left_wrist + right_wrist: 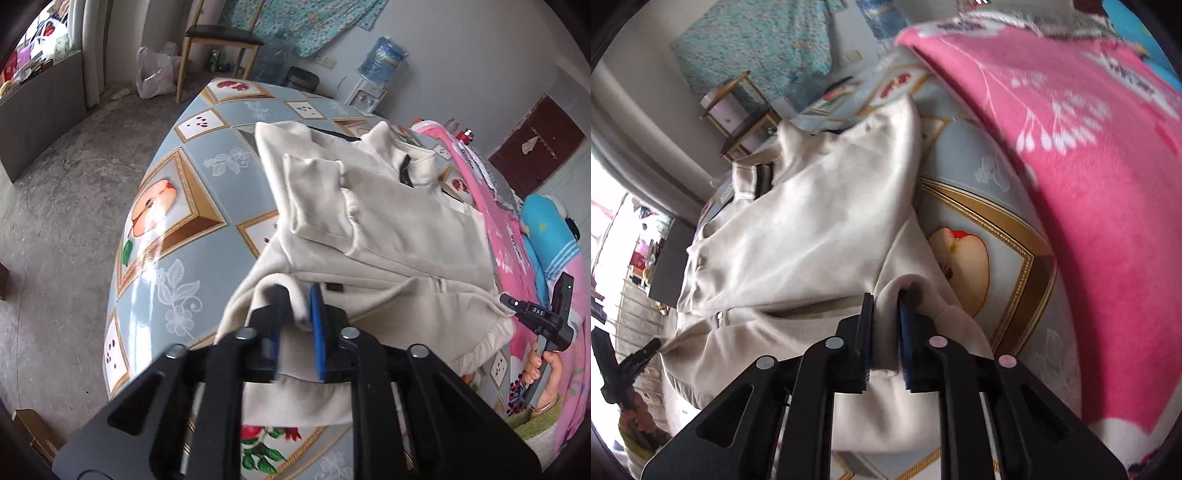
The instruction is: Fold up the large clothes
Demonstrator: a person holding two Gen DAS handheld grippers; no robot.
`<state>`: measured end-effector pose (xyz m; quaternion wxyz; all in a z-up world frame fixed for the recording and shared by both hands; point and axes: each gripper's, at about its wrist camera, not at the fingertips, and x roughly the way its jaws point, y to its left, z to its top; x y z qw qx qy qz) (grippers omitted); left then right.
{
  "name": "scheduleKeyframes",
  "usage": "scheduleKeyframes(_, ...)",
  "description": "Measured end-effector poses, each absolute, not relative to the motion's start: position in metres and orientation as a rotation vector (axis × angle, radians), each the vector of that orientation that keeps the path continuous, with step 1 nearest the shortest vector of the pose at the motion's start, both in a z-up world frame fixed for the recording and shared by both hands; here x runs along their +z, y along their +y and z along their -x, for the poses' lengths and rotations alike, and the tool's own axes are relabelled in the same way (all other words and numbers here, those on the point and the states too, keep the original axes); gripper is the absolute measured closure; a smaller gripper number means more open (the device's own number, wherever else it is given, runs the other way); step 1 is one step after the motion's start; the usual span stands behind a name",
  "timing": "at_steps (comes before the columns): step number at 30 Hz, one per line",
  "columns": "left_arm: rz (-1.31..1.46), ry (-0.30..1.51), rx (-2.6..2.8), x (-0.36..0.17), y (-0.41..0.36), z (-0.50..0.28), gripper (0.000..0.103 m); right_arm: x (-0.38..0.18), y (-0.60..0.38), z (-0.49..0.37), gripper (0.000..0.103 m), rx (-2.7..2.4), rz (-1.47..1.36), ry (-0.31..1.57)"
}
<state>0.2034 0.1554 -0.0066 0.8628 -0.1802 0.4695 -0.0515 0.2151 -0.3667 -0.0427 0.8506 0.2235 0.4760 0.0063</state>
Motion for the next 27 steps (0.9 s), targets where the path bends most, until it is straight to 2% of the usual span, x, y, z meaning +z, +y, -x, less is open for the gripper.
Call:
scheduleKeyframes(2,0.38,0.96,-0.073,-0.004,0.165,-0.203,0.069,-0.045,-0.376,-0.216,0.075,0.05,-0.554,0.99)
scheduleKeyframes(4,0.402,0.938,-0.059,0.001,0.176,-0.199,0.067,-0.044,-0.387,-0.213,0.061,0.084,-0.646,0.96)
scheduleKeyframes(6,0.403,0.933,-0.06,0.005,0.181,-0.193,0.067,-0.034,-0.398,-0.203,0.052,0.053,-0.688,0.906)
scheduleKeyframes(7,0.397,0.936,-0.065,0.007,0.181,-0.187,0.065,-0.027,-0.403,-0.196,0.042,0.025,-0.687,0.873)
scheduleKeyframes(8,0.393,0.94,-0.077,0.008,0.181,-0.183,0.062,-0.022,-0.405,-0.189,0.039,0.008,-0.689,0.846)
scheduleKeyframes(14,0.398,0.996,-0.197,0.002,0.156,-0.132,0.042,-0.017,-0.402,-0.139,0.038,0.018,-0.714,0.856)
scheduleKeyframes(22,0.657,1.058,-0.222,-0.05,0.15,-0.116,0.036,-0.051,-0.369,-0.084,0.038,0.025,-0.695,0.989)
scheduleKeyframes(27,0.76,0.97,-0.151,-0.061,0.165,-0.118,0.036,-0.069,-0.367,-0.089,0.038,0.02,-0.738,0.985)
